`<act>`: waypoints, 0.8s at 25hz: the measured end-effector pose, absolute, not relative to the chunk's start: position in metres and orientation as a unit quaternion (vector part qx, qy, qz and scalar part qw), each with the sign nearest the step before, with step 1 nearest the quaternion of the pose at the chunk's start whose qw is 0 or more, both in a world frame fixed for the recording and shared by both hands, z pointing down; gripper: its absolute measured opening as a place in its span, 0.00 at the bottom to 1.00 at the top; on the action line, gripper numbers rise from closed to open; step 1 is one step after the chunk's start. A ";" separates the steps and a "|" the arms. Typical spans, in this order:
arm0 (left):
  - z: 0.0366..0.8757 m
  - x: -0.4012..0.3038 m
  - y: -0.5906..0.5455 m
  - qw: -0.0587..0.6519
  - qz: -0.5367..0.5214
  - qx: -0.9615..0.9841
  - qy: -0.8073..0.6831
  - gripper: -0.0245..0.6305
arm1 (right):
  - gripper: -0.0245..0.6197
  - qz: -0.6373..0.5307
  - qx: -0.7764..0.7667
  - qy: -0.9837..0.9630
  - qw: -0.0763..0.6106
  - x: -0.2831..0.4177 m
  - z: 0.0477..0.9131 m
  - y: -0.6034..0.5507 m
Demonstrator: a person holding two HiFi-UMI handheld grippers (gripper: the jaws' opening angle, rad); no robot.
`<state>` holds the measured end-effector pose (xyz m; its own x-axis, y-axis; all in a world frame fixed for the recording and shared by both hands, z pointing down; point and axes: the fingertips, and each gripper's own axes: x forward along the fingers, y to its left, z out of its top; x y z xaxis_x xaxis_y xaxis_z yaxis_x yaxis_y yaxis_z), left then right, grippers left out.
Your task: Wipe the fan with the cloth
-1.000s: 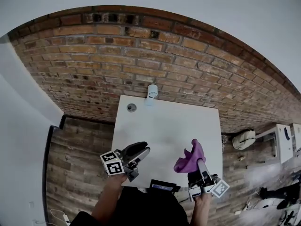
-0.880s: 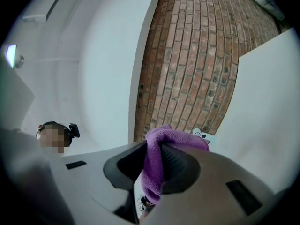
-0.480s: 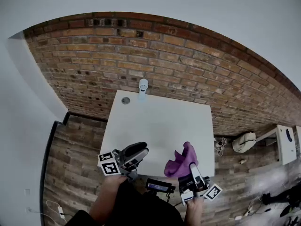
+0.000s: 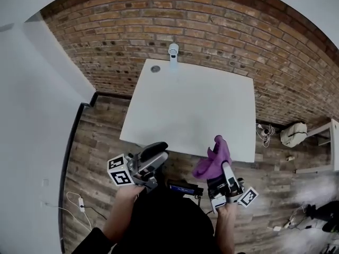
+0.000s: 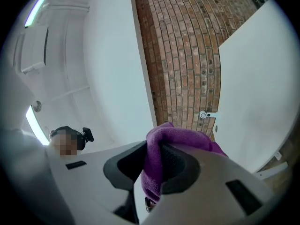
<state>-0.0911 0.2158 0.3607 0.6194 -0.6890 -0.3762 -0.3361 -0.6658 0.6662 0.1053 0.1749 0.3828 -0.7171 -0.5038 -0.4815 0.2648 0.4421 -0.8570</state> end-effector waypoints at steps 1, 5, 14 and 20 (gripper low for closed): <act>0.359 -0.093 0.222 0.275 -0.318 0.856 -0.302 0.29 | 0.14 -0.521 -0.070 0.765 0.373 0.105 0.379 0.179; 0.346 -0.098 0.230 0.259 -0.318 0.865 -0.291 0.29 | 0.14 -0.502 -0.062 0.765 0.397 0.107 0.359 0.188; 0.323 -0.142 0.238 0.253 -0.316 0.878 -0.254 0.29 | 0.14 -0.489 -0.115 0.783 0.367 0.057 0.348 0.204; 0.332 -0.192 0.264 0.245 -0.351 0.868 -0.250 0.25 | 0.14 -0.470 -0.123 0.796 0.361 0.013 0.337 0.220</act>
